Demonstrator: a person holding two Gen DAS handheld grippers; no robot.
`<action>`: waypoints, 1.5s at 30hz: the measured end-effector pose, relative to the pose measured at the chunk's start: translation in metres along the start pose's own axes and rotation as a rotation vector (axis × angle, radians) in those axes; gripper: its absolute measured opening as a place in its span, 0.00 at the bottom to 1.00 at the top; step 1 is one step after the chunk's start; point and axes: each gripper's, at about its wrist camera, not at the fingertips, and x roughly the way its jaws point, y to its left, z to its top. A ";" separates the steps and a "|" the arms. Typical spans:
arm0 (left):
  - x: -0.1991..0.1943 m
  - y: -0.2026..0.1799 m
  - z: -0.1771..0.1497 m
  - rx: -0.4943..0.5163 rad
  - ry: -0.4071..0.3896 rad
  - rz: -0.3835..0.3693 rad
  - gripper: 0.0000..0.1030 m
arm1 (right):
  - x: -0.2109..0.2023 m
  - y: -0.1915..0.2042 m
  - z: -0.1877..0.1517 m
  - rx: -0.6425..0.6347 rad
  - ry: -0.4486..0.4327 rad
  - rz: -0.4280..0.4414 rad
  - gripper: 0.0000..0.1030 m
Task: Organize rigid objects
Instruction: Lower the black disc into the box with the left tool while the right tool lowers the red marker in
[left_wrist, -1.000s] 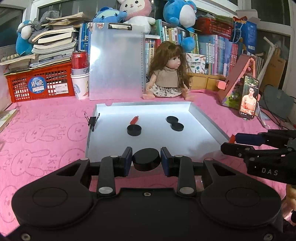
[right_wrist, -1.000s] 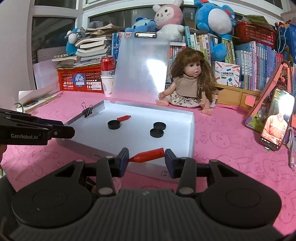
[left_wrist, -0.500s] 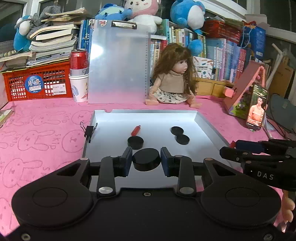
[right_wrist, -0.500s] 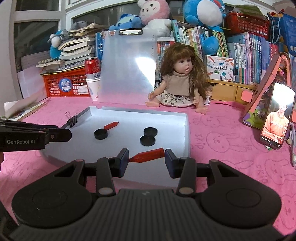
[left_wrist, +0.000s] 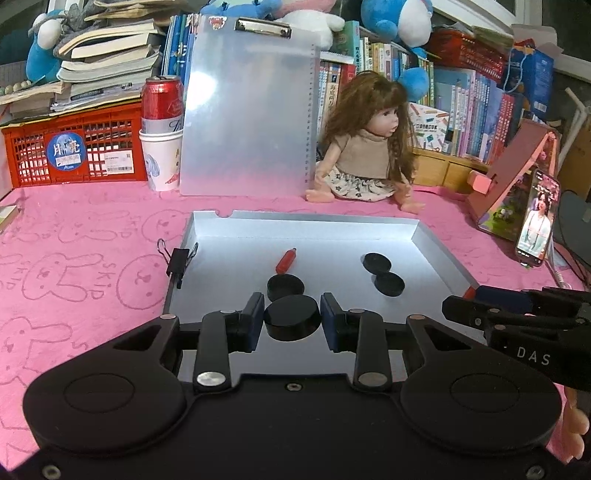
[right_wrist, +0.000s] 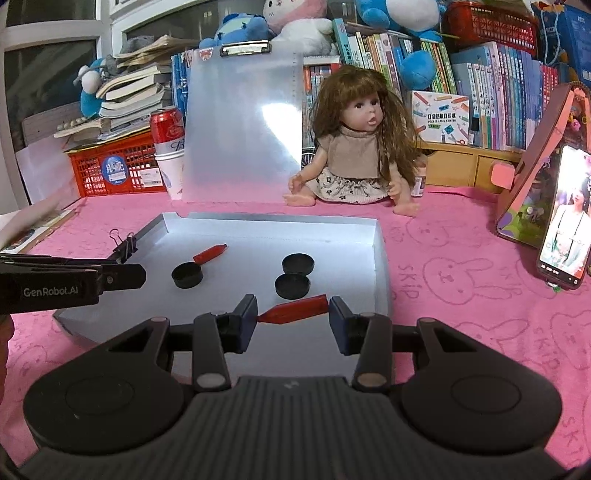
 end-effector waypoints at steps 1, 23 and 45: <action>0.003 0.000 0.000 0.000 0.004 0.001 0.31 | 0.002 0.000 0.000 0.003 0.003 -0.002 0.46; 0.047 0.003 -0.006 -0.003 0.064 0.004 0.31 | 0.043 -0.001 0.000 0.049 0.050 -0.012 0.46; 0.069 0.002 -0.004 -0.003 0.069 0.005 0.31 | 0.069 -0.002 0.003 0.098 0.099 -0.037 0.46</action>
